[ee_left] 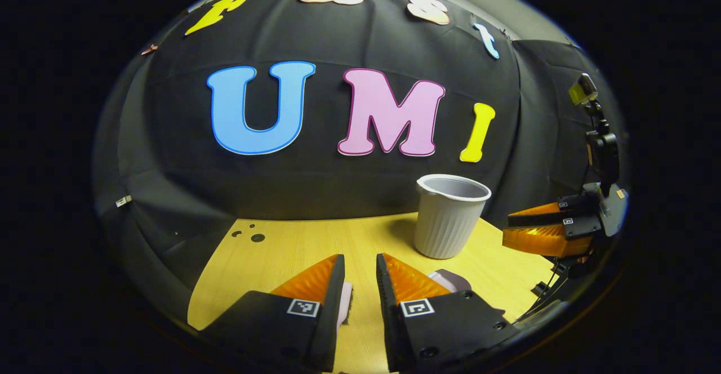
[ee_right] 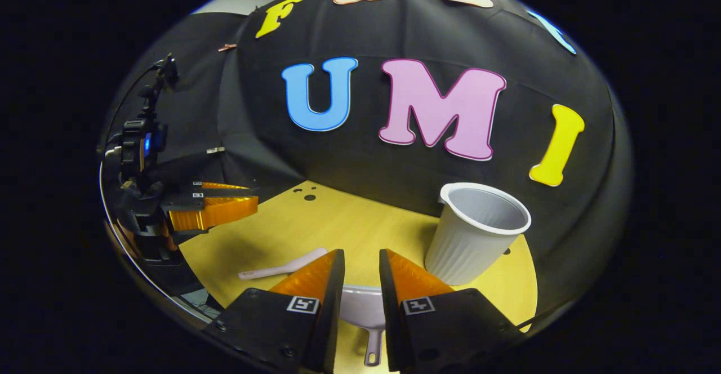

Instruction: Pick up the small broom and dustpan from the desktop, sweep the trash into the dustpan with the broom, and then empty the trash into the garbage bin.

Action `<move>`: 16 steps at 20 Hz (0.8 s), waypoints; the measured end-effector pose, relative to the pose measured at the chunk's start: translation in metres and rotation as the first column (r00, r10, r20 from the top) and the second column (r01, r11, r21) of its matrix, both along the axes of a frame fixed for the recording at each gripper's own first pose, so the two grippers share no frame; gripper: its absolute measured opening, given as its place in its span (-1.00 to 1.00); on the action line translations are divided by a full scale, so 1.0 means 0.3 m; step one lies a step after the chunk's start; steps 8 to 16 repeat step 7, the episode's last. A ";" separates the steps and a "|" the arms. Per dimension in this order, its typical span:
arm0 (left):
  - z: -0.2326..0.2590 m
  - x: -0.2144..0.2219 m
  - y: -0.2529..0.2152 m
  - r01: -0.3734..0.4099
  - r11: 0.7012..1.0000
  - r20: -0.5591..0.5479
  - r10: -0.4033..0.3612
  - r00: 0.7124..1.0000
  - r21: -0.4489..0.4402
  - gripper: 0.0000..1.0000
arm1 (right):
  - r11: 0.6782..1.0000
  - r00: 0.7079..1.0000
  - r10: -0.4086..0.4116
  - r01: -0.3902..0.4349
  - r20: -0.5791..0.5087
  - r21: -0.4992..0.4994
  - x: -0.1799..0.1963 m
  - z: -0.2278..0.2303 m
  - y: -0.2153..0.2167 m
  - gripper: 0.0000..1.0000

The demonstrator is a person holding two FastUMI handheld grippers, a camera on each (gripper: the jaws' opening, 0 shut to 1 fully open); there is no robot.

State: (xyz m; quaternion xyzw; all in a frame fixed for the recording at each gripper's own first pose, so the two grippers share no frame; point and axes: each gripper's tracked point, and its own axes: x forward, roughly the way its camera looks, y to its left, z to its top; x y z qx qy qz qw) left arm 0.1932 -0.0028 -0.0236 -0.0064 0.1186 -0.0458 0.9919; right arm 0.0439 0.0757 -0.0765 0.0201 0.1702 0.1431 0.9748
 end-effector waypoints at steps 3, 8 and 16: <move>-0.018 -0.028 -0.010 -0.018 1.000 -0.012 0.019 1.000 0.021 -0.24 | 0.999 0.999 0.046 -0.046 -0.013 0.005 0.020 -0.018 0.020 -0.23; -0.064 -0.067 -0.009 -0.062 0.998 -0.057 0.063 0.996 0.013 -0.24 | 0.995 0.995 0.094 -0.093 -0.021 0.031 0.067 -0.017 0.074 -0.23; -0.064 -0.067 -0.009 -0.062 0.998 -0.057 0.063 0.996 0.013 -0.24 | 0.995 0.995 0.094 -0.093 -0.021 0.031 0.067 -0.017 0.074 -0.23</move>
